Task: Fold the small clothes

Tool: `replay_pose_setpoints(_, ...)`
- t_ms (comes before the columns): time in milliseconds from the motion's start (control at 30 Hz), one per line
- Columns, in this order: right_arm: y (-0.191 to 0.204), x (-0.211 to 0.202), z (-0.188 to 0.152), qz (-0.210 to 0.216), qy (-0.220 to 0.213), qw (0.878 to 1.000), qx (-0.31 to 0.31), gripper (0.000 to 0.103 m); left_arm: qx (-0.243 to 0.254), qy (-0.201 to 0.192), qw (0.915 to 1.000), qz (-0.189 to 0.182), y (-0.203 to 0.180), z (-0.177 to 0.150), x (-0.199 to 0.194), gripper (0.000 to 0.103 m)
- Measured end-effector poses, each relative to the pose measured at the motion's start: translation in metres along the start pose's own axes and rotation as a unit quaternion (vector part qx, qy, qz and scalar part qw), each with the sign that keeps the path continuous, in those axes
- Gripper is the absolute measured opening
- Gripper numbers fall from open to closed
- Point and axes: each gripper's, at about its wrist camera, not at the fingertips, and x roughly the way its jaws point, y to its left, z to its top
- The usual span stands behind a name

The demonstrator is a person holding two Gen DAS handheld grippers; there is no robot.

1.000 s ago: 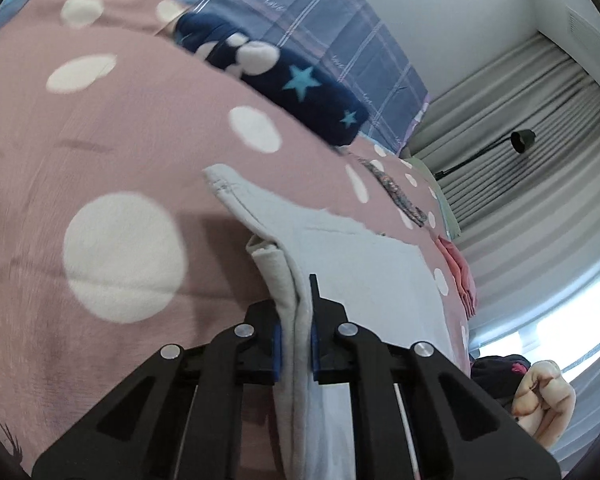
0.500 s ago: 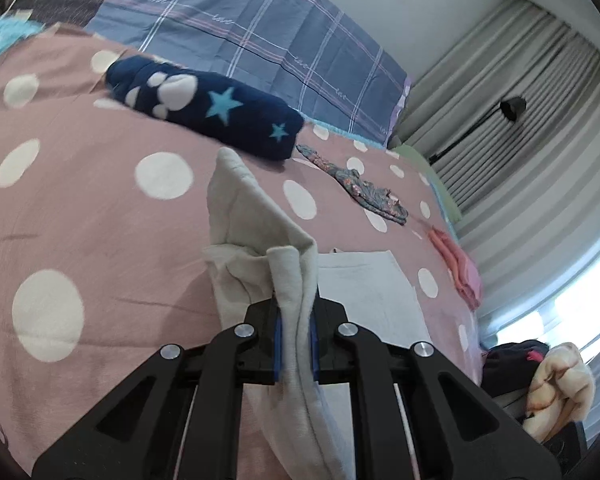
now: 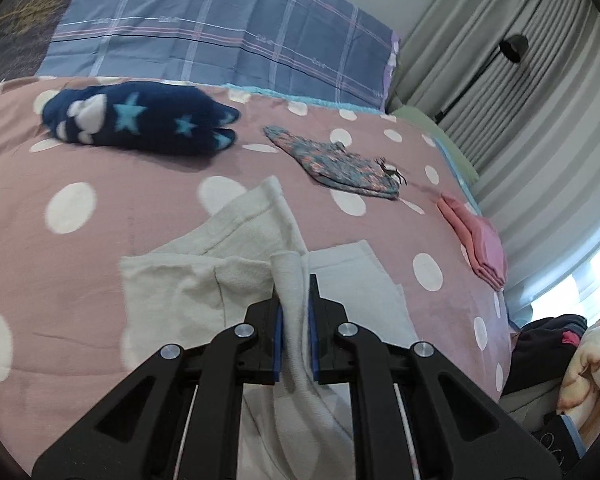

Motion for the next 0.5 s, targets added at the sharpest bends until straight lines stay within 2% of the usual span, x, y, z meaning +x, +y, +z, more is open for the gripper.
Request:
replay_pose_setpoints(300,-0.07,-0.041,-0.012,-0.03,-0.021,0.997,0.07,0.002,0.063,0.044,0.9969,0.012,-0.083,0.002,0.075,0.01)
replay_pose_setpoints(500,-0.105,-0.06,-0.022,-0.051,-0.03,0.992,0.112,0.002,0.09,0.075,0.993,0.016,-0.114,-0.005,0.119,0.01)
